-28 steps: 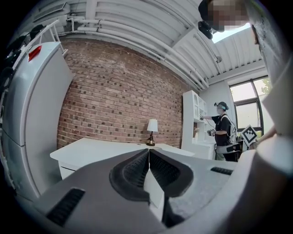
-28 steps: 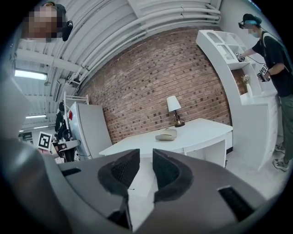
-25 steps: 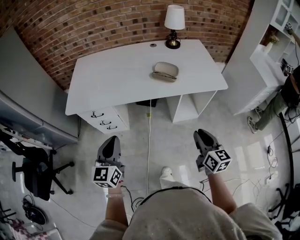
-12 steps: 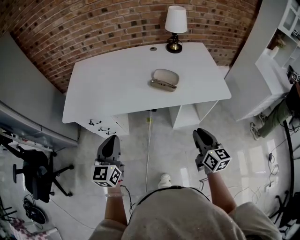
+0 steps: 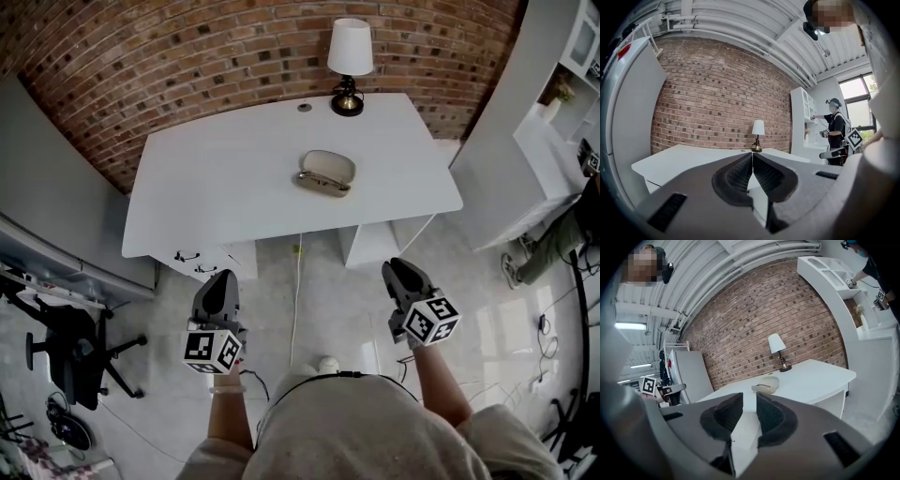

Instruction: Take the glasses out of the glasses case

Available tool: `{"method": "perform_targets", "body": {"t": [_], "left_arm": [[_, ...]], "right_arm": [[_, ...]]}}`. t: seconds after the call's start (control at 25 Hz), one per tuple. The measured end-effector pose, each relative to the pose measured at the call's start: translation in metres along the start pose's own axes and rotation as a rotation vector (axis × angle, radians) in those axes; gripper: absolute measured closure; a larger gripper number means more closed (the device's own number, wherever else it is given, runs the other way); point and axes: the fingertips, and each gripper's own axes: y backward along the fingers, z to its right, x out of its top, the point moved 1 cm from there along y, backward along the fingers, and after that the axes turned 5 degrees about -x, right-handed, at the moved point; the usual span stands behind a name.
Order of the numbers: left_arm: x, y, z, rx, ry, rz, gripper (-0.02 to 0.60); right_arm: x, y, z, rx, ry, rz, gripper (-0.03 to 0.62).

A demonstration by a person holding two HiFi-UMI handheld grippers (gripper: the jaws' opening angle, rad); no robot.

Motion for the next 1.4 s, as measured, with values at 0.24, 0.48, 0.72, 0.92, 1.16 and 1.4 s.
{"method": "perform_targets", "body": {"t": [0.24, 0.48, 0.72, 0.92, 1.16, 1.4], "left_arm": [[-0.008, -0.007, 0.004, -0.007, 0.0, -0.023, 0.575], [-0.019, -0.017, 0.002, -0.021, -0.006, -0.067, 0.575], [-0.019, -0.048, -0.014, -0.036, 0.002, -0.071, 0.575], [-0.012, -0.09, -0.026, -0.073, 0.004, -0.069, 0.575], [-0.011, -0.131, -0.039, -0.112, 0.016, -0.075, 0.575], [-0.019, -0.164, -0.053, -0.14, 0.037, -0.1, 0.575]], "right_arm": [[-0.005, -0.002, 0.004, 0.008, -0.007, -0.019, 0.5], [-0.012, -0.013, 0.009, 0.009, -0.026, -0.032, 0.5], [-0.008, -0.041, 0.012, 0.018, -0.025, -0.051, 0.5], [0.009, -0.075, 0.021, 0.018, -0.026, -0.04, 0.5], [0.016, -0.111, 0.017, 0.04, -0.012, -0.066, 0.497], [0.014, -0.144, 0.021, 0.051, -0.017, -0.101, 0.497]]}}
